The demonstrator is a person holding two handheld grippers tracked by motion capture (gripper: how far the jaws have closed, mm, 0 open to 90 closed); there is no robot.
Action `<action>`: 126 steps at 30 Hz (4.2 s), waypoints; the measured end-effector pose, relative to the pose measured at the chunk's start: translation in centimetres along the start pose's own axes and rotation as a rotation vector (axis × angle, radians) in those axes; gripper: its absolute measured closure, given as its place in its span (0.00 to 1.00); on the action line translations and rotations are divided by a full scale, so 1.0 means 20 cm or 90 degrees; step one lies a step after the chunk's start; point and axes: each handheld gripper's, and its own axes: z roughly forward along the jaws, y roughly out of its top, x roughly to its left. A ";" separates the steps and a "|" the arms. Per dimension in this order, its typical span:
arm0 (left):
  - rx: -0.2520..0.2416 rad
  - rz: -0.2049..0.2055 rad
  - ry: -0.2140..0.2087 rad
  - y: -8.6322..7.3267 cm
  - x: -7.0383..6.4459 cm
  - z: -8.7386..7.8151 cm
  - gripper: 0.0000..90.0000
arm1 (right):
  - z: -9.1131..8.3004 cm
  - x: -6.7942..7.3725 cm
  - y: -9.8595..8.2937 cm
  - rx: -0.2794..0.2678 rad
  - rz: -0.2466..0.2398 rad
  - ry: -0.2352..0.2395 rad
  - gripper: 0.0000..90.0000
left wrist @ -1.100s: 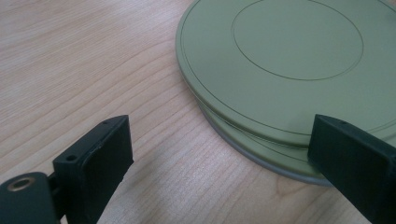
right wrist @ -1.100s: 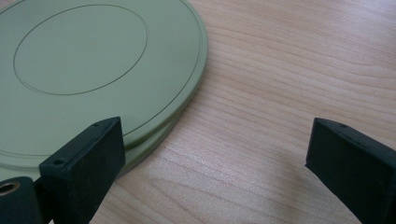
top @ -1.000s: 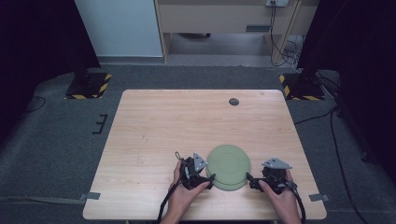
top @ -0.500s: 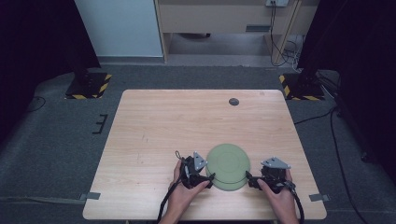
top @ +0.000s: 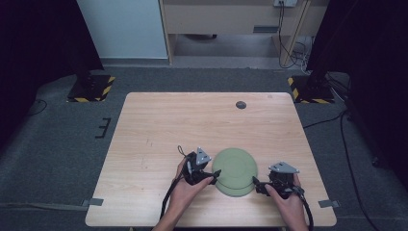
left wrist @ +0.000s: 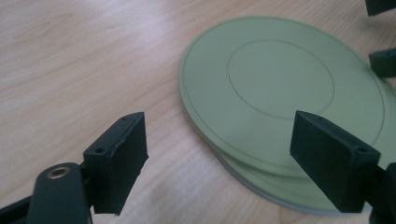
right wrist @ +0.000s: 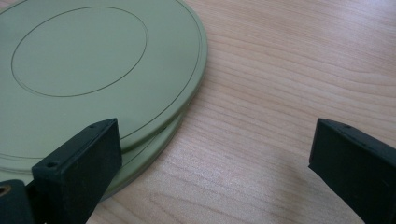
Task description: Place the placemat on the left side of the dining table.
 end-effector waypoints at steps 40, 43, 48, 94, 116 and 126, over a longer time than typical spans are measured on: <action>0.091 -0.090 -0.093 0.13 0.08 0.33 0.24 | 0.01 0.01 0.00 -0.004 0.000 -0.001 0.03; 0.093 -0.085 -0.092 0.14 0.07 0.33 0.24 | 0.01 0.01 0.00 -0.004 0.000 -0.001 0.03; 0.095 -0.089 -0.087 0.14 0.06 0.33 0.26 | 0.01 0.01 0.00 -0.004 0.000 -0.002 0.03; -0.016 -0.070 -0.087 0.24 0.00 0.15 0.93 | -0.01 -0.01 0.02 -0.028 0.009 -0.003 0.04; -0.067 -0.074 -0.134 0.37 -0.04 -0.01 0.94 | 0.02 -0.11 -0.02 0.023 0.038 -0.068 0.05; -0.091 -0.084 -0.138 0.41 -0.04 -0.06 0.94 | 0.02 -0.12 -0.02 0.031 0.046 -0.066 0.04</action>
